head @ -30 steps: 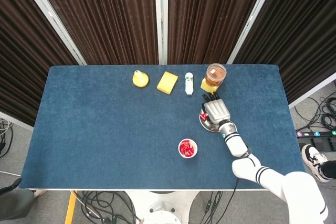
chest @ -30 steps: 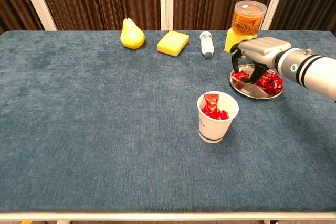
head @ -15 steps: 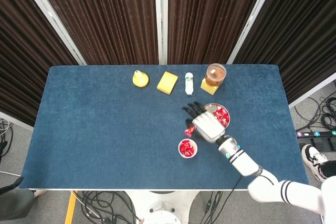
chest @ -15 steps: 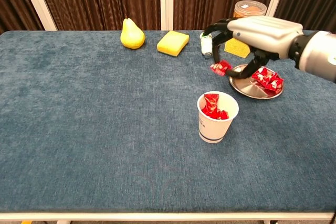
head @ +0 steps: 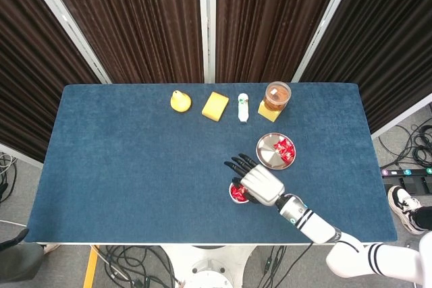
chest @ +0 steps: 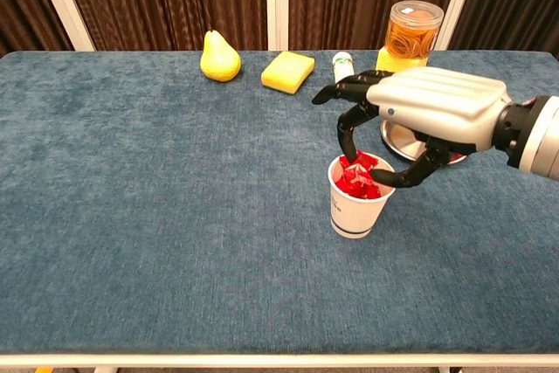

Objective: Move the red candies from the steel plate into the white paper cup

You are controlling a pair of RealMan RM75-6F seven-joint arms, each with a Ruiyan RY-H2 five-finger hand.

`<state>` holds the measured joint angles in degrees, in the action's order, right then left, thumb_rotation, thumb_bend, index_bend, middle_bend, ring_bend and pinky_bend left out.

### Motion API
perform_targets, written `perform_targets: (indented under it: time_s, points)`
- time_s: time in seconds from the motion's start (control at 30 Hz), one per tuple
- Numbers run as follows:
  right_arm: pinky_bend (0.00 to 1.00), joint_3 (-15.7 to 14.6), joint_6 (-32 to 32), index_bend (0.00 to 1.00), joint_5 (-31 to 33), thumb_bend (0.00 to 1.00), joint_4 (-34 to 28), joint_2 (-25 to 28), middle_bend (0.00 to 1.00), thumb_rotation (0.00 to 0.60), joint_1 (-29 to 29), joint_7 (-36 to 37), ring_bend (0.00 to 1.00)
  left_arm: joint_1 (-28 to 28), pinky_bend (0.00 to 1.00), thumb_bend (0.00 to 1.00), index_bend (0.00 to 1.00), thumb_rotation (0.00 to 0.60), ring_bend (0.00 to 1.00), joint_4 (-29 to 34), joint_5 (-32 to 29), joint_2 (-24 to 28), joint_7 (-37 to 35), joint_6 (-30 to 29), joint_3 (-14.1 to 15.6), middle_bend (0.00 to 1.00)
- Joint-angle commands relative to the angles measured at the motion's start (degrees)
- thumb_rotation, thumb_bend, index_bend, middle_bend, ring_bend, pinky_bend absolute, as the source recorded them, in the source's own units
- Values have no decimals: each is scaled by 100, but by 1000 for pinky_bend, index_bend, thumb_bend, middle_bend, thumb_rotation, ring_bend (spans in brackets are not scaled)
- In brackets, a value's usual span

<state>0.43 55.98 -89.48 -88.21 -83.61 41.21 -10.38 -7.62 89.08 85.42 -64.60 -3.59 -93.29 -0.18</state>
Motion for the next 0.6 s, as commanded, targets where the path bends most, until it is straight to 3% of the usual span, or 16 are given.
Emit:
perform_targets:
  time_s: [0.03, 0.17, 0.33, 0.6]
  points:
    - [0, 1, 25, 413, -5, 392, -8, 10, 37, 600, -19, -21, 0, -8, 147, 157, 73, 600, 81, -17, -17, -4, -19, 3, -1, 43]
    - [0, 29, 64, 338, 37, 391, -48, 85, 30, 600, -56, -38, 0, 2, 147, 157, 73, 600, 81, -38, 0, -18, -30, 12, -1, 43]
    - [0, 185, 211, 326, 176, 391, -38, 177, 27, 600, -121, -12, 0, 23, 147, 157, 73, 600, 81, -29, 21, -12, -26, 2, -21, 43]
    - [0, 635, -97, 381, 1457, 376, 717, 244, 38, 600, -229, -186, 0, 10, 147, 157, 73, 600, 81, -48, 40, -28, -57, -13, -5, 43]
